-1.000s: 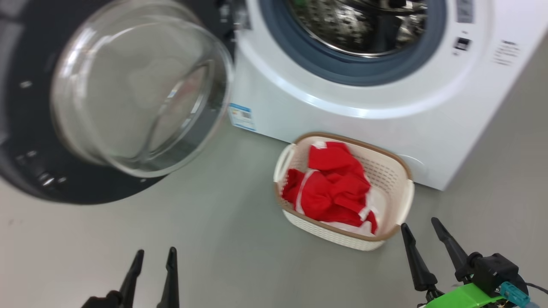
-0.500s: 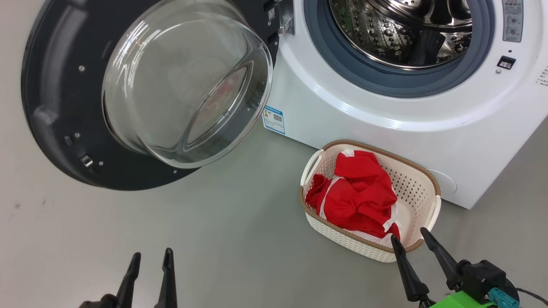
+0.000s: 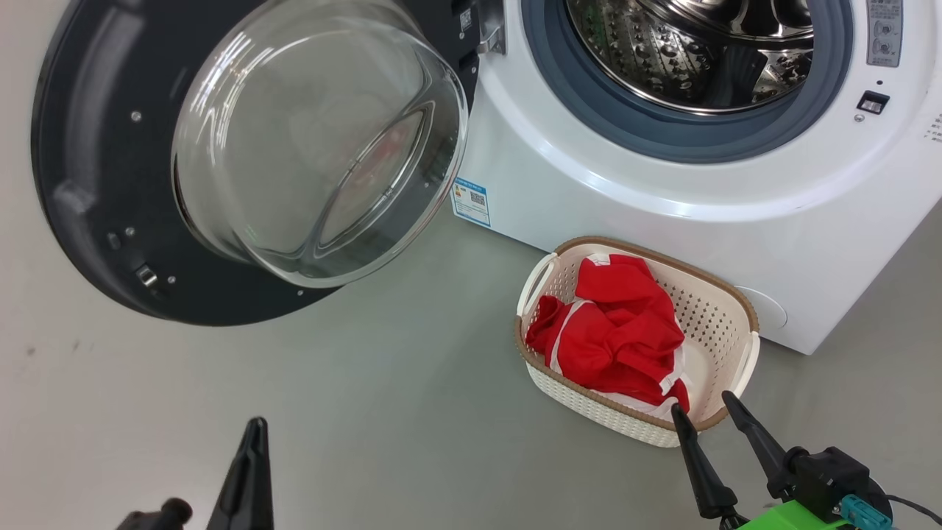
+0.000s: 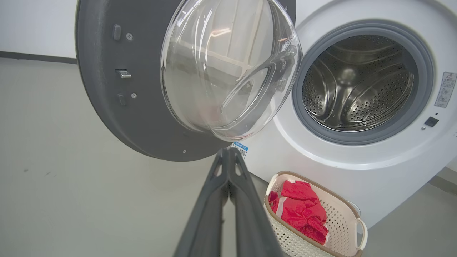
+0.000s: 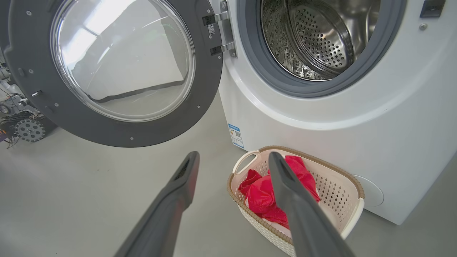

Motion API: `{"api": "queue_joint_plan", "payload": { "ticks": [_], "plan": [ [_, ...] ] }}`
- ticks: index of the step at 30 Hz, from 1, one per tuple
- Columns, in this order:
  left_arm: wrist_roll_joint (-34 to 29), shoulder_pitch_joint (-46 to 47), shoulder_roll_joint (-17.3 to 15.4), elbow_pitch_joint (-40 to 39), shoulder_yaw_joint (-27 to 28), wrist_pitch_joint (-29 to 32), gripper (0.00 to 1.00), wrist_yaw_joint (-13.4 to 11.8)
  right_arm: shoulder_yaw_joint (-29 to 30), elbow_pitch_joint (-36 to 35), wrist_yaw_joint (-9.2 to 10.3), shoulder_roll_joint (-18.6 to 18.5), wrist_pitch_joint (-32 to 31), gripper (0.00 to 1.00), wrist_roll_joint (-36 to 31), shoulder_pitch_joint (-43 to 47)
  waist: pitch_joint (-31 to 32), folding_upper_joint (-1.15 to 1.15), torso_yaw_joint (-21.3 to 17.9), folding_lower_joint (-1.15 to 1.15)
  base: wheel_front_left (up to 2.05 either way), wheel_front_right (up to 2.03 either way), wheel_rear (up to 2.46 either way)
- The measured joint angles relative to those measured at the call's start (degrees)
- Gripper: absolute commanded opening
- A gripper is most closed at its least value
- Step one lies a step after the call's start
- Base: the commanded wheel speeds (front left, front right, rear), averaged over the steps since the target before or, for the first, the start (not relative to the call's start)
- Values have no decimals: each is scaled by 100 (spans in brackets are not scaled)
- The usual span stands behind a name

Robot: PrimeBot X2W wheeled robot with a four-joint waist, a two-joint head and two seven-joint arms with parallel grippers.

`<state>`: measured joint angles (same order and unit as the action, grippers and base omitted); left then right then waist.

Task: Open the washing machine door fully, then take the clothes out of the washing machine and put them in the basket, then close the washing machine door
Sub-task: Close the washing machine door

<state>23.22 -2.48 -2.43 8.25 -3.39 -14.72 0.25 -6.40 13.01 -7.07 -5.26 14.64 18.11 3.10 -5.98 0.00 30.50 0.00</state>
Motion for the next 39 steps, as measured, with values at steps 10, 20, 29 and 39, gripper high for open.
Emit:
{"api": "queue_joint_plan", "payload": {
  "ticks": [10, 20, 29, 39],
  "plan": [
    [-437, 1300, 40, -485, 1022, 0, 0, 494, 34, -27, 0, -22, 0, 100, -9, -115, -167, 0, 11, 0, 0, 0, 0],
    [-113, 3381, -591, -536, 1952, -8, 0, 692, 34, -68, 0, -47, 0, 100, -53, -133, -259, 0, -52, 0, 0, 0, 0],
    [1088, 4769, -1570, 1192, 2482, -24, 0, 692, 4, -118, 0, -157, 0, 100, -59, -297, -420, 0, -271, 0, 0, 0, 0],
    [3007, 5877, -2399, 4434, 2450, 1128, 0, 692, 4, -152, 0, -180, 0, 100, -108, -343, -596, 0, -457, 0, 0, 0, 0]
  ]
}}
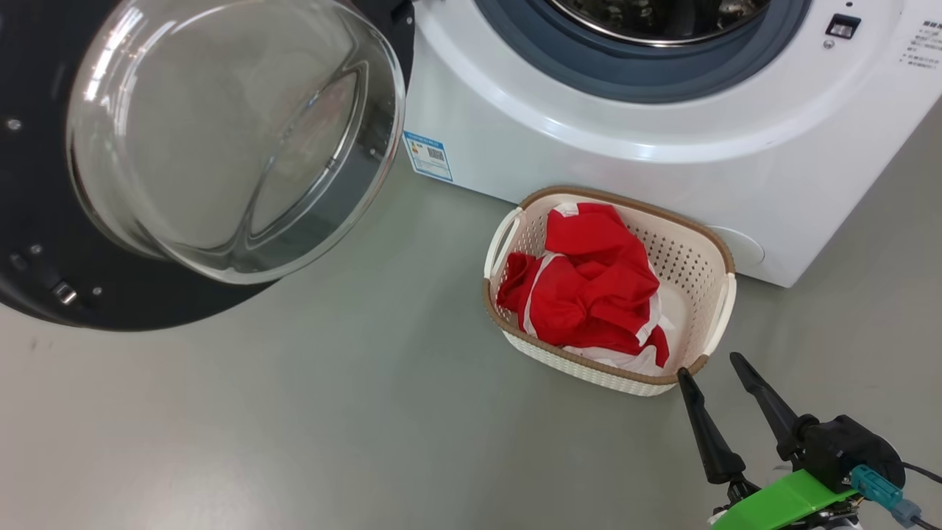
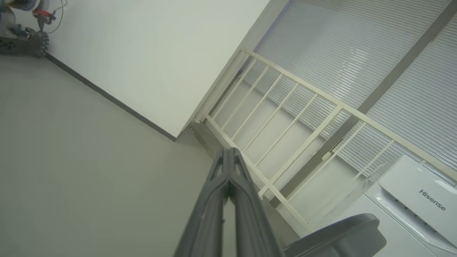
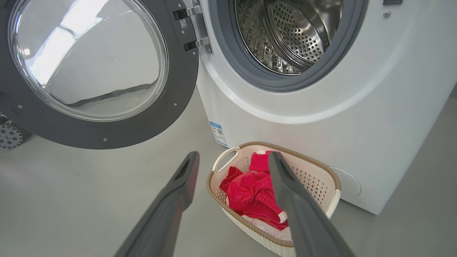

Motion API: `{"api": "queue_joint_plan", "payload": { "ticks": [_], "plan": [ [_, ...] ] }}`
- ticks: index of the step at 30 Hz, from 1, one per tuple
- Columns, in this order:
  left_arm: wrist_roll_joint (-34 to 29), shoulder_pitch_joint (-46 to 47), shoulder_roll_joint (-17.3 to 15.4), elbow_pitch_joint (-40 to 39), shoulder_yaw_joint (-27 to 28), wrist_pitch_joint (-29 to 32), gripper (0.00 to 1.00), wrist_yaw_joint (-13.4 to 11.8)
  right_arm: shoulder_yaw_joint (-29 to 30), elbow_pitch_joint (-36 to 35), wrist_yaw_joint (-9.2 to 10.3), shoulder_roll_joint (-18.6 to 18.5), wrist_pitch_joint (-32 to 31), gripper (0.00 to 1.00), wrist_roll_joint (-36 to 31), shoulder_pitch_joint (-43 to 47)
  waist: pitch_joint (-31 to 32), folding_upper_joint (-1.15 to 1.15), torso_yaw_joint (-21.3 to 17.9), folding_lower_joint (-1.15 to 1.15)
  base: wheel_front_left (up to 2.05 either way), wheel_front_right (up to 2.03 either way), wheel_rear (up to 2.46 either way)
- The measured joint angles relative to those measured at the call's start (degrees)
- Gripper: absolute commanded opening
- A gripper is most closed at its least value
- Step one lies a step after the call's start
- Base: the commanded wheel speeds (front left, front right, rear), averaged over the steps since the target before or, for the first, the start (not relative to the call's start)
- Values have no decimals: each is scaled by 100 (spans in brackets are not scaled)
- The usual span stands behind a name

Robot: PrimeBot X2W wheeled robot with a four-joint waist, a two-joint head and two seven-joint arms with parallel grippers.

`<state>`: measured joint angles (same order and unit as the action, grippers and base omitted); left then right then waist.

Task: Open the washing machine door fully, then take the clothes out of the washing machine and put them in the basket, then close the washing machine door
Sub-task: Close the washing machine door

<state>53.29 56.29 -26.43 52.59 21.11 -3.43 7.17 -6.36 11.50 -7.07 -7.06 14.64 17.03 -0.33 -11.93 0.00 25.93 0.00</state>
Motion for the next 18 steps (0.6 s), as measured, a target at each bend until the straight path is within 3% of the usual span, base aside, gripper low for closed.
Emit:
{"api": "queue_joint_plan", "payload": {
  "ticks": [6, 13, 18],
  "plan": [
    [463, 178, -199, 838, -276, 1293, 0, -1, -16, -8, 0, -10, 0, 100, -47, -22, -101, 0, -68, 0, 0, 0, 0],
    [979, 140, -218, 840, -623, 2243, 0, 0, -41, -10, 0, -22, 0, 100, -49, -223, -243, 0, -169, 0, 0, 0, 0],
    [1381, -9, -403, 672, -747, 2844, 0, -1, -27, -8, 0, -30, 0, 100, -49, -236, -251, 0, -226, 0, 0, 0, 0]
  ]
}}
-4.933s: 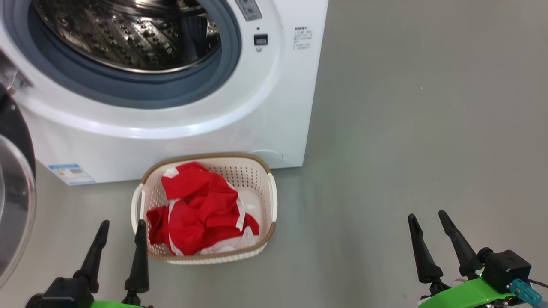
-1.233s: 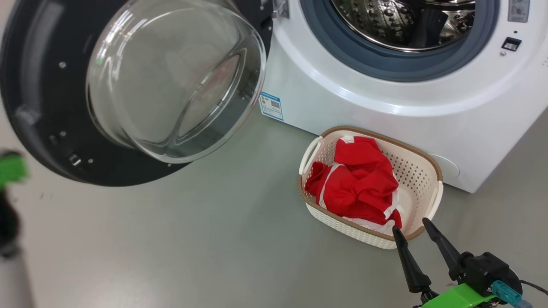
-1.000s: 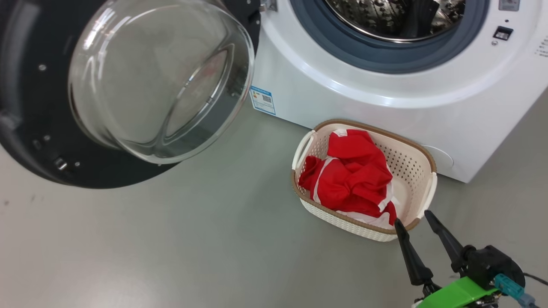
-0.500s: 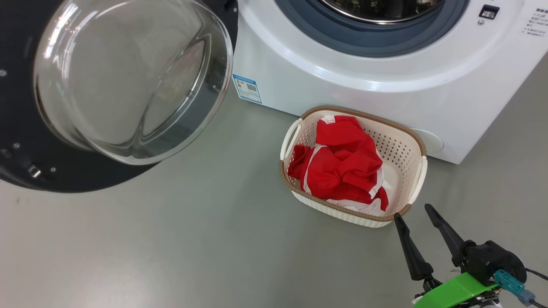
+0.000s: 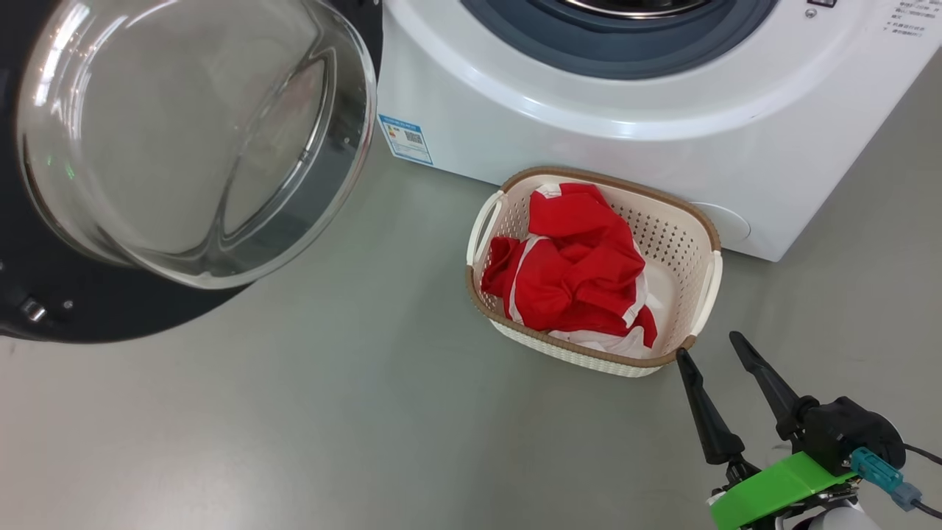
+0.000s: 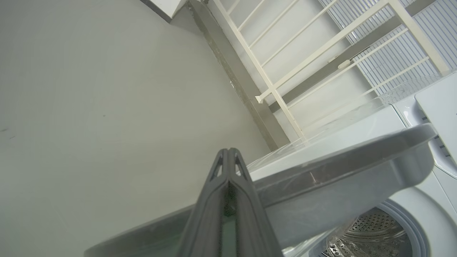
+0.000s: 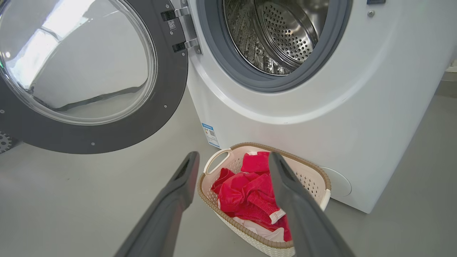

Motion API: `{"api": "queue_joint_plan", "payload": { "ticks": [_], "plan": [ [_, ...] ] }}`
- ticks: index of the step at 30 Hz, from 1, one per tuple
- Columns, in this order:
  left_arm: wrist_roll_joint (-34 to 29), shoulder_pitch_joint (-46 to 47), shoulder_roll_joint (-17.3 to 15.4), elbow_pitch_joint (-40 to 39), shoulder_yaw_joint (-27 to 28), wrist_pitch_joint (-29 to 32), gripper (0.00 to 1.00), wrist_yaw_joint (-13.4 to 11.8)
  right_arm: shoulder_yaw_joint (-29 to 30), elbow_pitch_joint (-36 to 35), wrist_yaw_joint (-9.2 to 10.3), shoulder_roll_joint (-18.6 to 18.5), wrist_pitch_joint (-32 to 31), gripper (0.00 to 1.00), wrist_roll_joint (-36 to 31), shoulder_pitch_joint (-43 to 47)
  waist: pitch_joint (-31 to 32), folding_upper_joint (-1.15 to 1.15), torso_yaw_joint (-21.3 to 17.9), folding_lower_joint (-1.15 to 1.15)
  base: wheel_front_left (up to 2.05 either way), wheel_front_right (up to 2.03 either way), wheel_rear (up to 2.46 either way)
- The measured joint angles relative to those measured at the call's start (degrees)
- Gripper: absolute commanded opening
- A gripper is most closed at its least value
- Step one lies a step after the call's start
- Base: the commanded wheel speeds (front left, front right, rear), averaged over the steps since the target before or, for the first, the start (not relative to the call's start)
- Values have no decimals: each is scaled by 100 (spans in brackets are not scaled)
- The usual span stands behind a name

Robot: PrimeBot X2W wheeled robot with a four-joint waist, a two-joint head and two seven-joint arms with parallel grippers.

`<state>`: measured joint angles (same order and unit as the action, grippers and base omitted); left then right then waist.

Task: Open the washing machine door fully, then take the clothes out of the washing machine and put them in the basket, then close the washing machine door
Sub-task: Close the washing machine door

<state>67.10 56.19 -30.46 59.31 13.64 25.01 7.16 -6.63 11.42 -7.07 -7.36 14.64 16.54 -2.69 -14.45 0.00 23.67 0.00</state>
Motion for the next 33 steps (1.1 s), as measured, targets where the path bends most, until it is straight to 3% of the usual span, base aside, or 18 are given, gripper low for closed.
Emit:
{"api": "queue_joint_plan", "payload": {
  "ticks": [12, 18, 33],
  "plan": [
    [1045, -1018, -299, -1552, -568, 1329, 0, -11, 47, 11, 1, 65, 0, 100, 0, 21, 282, 0, -40, 0, 0, 0, 0],
    [1588, -1439, -80, -2540, -1053, 1878, 0, -7, 75, 4, 0, 94, 0, 100, 1, 150, 439, 0, -72, 0, 0, 0, 0],
    [2132, -2129, -104, -4248, -1346, 2240, 0, -8, 109, -13, 0, 221, 0, 100, 1, 179, 615, 0, -342, 0, 0, 0, 0]
  ]
}}
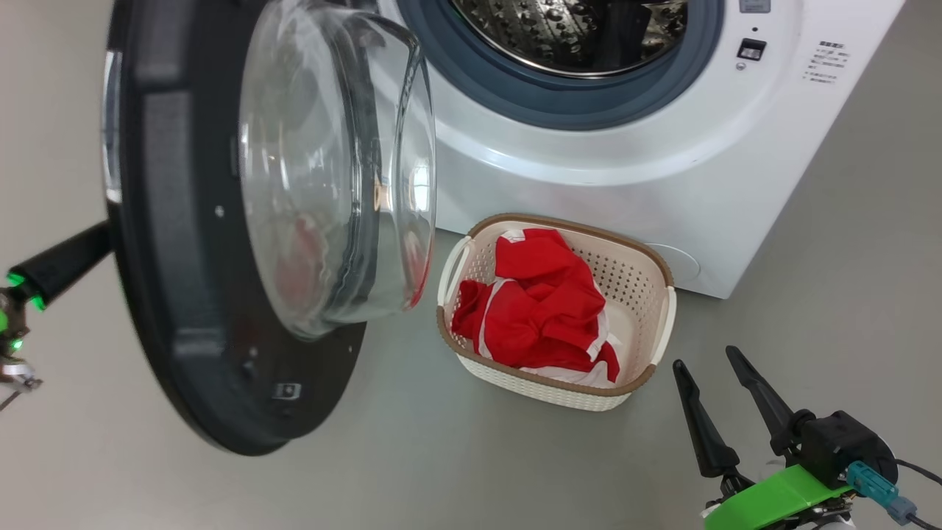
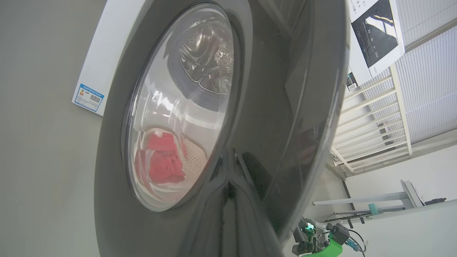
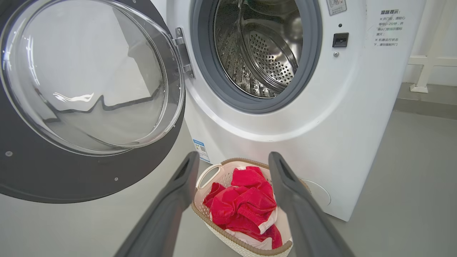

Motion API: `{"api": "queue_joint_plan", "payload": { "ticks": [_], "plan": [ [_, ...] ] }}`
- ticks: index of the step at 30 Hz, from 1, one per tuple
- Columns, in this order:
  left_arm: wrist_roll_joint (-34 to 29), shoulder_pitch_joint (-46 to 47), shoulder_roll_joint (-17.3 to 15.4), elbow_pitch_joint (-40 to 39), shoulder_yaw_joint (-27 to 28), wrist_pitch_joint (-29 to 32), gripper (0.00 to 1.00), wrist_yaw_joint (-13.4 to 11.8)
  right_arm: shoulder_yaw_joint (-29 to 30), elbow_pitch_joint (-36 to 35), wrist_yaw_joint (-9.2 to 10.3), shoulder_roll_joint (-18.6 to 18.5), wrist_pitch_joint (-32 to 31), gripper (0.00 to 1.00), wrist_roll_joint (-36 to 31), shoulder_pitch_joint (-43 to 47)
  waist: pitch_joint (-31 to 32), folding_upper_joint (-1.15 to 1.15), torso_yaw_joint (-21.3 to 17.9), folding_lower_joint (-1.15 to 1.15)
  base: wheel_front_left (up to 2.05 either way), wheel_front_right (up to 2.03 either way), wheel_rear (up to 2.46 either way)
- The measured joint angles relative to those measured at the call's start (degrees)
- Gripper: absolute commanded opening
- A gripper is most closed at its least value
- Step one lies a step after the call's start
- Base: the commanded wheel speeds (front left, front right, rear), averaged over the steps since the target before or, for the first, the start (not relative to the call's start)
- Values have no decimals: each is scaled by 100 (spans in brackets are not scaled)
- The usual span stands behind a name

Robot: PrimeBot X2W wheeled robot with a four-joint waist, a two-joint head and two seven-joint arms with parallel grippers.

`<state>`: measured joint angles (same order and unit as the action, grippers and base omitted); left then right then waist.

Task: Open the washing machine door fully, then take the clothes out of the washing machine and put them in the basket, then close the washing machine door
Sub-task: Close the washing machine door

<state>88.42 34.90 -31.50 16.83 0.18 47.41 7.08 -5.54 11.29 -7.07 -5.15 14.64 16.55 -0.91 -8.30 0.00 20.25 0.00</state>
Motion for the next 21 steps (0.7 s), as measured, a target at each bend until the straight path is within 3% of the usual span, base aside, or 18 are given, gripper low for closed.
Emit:
{"api": "queue_joint_plan", "payload": {
  "ticks": [13, 21],
  "plan": [
    [98, -96, 389, -1124, -376, 65, 0, 0, 15, -26, 0, 57, 0, 100, 0, 64, 12, 0, -448, 0, 0, 0, 0],
    [89, -93, 643, -1227, -482, -132, 0, 0, 69, -34, 0, 121, 0, 100, 0, 65, 3, 0, -705, 0, 0, 0, 0]
  ]
}}
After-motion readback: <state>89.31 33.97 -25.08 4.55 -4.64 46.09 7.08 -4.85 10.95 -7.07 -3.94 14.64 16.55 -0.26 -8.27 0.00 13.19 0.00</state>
